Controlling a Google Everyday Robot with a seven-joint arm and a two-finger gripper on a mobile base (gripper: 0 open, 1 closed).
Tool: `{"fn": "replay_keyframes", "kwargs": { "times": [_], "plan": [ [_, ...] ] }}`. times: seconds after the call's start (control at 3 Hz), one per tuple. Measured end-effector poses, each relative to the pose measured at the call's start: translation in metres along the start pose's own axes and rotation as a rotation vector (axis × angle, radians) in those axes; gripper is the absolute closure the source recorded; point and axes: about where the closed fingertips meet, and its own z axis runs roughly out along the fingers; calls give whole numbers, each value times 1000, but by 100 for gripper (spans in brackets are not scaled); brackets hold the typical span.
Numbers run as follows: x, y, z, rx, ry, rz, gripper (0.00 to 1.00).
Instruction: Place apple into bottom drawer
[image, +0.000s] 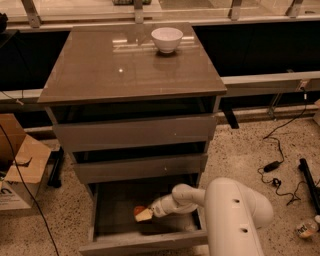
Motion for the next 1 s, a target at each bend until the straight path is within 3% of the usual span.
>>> {"fn": "replay_keyframes", "kwargs": {
  "times": [0.67, 1.0],
  "plan": [
    [10, -4, 47, 66, 65, -3, 58],
    [17, -4, 49, 126, 82, -8, 34]
  ]
}}
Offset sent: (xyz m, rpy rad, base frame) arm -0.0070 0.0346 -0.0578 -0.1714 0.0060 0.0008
